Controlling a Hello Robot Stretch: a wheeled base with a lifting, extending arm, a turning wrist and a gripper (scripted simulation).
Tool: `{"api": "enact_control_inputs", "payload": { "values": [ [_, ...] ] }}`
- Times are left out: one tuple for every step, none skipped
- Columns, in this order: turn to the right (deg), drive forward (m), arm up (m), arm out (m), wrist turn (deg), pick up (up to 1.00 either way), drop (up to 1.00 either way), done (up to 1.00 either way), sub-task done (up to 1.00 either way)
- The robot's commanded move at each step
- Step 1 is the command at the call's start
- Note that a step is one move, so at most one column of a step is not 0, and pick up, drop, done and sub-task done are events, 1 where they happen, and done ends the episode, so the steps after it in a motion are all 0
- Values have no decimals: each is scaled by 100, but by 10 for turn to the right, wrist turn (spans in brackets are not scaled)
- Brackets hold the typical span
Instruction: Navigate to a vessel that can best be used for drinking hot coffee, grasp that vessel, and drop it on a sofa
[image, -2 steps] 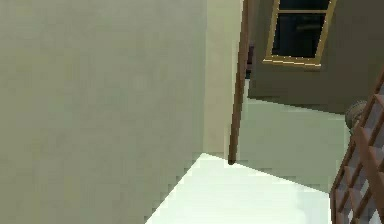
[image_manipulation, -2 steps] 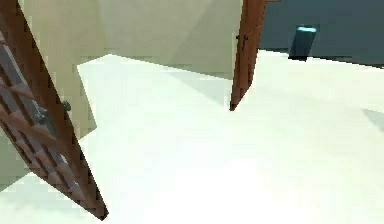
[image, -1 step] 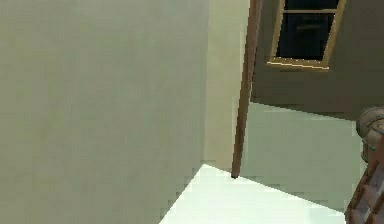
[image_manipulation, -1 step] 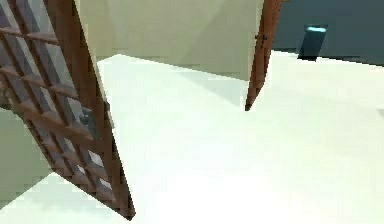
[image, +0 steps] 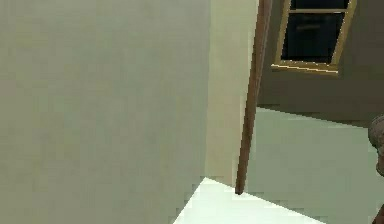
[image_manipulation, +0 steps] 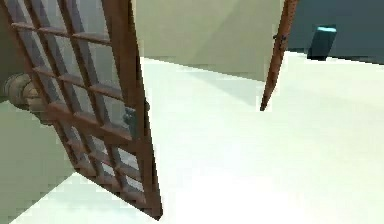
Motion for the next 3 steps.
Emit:
{"api": "enact_control_inputs", "payload": {
  "values": [
    [330,0,0,0,0,0,0,0,0],
    [0,100,0,0,0,0,0,0,0],
    [90,0,0,0,0,0,0,0,0]
  ]
}}
